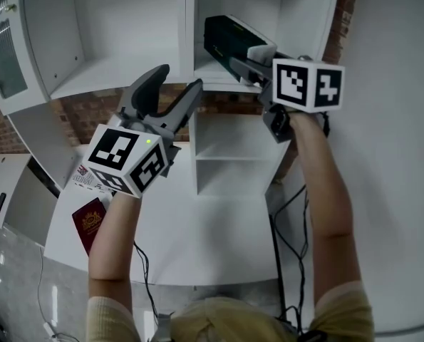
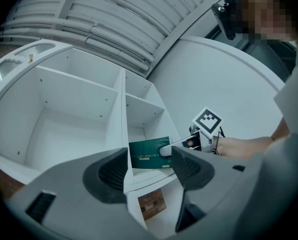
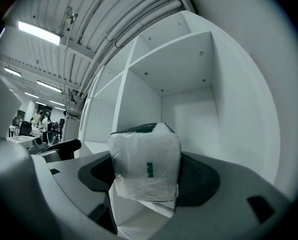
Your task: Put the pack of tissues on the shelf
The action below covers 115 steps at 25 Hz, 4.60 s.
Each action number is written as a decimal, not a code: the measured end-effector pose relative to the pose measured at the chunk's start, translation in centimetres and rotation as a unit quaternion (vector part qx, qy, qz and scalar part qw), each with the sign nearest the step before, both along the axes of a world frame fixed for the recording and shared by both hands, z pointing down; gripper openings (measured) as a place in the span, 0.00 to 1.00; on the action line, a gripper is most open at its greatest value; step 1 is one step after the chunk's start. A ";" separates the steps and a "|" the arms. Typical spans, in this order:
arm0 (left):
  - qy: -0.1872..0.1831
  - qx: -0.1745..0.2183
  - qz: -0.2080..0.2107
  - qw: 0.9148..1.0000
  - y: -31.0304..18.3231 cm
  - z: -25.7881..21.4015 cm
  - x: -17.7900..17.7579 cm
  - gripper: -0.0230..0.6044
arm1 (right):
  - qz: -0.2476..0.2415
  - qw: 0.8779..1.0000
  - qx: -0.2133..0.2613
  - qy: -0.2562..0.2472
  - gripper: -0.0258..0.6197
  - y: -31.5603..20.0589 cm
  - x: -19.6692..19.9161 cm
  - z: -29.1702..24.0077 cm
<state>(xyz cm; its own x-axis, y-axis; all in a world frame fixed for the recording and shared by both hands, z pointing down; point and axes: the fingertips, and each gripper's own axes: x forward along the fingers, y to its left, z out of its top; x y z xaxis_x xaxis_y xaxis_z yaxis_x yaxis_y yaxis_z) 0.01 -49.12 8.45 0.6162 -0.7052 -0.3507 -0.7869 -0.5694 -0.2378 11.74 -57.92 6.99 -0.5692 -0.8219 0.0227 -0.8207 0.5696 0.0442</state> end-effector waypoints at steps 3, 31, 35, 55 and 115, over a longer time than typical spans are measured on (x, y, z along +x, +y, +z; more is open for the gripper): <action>-0.006 -0.006 0.002 1.000 0.1 0.5 -0.2 0.47 | 0.009 1.000 -0.010 0.017 0.56 -1.1 -0.9 -0.1; -0.006 -0.009 0.020 1.000 2.3 1.1 -2.7 0.47 | 0.088 0.991 0.021 0.099 0.58 -2.9 -1.0 -0.9; -0.006 -0.009 0.020 1.000 2.8 1.1 -2.8 0.47 | 0.099 0.988 0.037 0.109 0.60 -2.7 -0.7 -1.2; 0.004 -0.001 0.002 1.000 4.7 1.4 -3.9 0.47 | 0.168 0.941 0.248 0.159 0.65 2.3 -2.1 -3.4; 0.061 -0.069 -0.051 0.994 12.0 11.4 -7.0 0.15 | 0.077 0.985 0.134 -0.082 0.30 19.7 -1.4 13.0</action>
